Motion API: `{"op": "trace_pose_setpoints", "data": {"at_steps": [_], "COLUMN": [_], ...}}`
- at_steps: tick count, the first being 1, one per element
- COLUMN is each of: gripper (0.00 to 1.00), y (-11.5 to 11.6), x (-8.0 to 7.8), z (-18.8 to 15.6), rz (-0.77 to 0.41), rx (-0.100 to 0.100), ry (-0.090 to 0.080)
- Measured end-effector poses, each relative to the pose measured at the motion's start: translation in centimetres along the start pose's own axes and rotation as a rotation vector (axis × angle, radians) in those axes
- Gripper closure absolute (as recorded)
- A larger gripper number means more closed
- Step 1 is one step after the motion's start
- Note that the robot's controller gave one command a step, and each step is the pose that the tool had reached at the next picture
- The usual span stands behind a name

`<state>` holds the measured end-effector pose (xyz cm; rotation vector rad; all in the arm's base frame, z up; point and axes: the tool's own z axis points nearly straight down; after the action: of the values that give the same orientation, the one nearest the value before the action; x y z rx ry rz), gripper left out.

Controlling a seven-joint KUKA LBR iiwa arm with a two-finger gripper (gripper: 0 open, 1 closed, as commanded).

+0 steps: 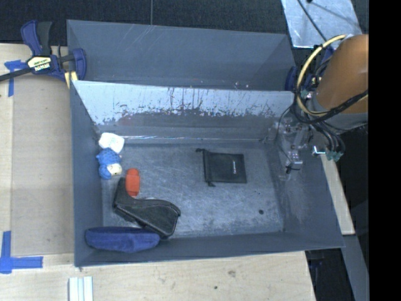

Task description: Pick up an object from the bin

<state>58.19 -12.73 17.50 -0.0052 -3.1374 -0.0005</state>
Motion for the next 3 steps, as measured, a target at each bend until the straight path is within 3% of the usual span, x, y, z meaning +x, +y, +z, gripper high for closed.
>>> {"op": "trace_pose_setpoints", "data": {"at_steps": [1, 2, 3], "gripper": [0.00, 0.00, 1.00], "y": [5.7, 7.7, 7.6], "x": [-1.3, 0.4, 0.3], "z": [8.2, 10.5, 10.3], "rz": [0.414, 0.529, 0.528], "rx": [-0.002, -0.001, 0.000], "ry": [-0.001, -0.006, -0.009]}}
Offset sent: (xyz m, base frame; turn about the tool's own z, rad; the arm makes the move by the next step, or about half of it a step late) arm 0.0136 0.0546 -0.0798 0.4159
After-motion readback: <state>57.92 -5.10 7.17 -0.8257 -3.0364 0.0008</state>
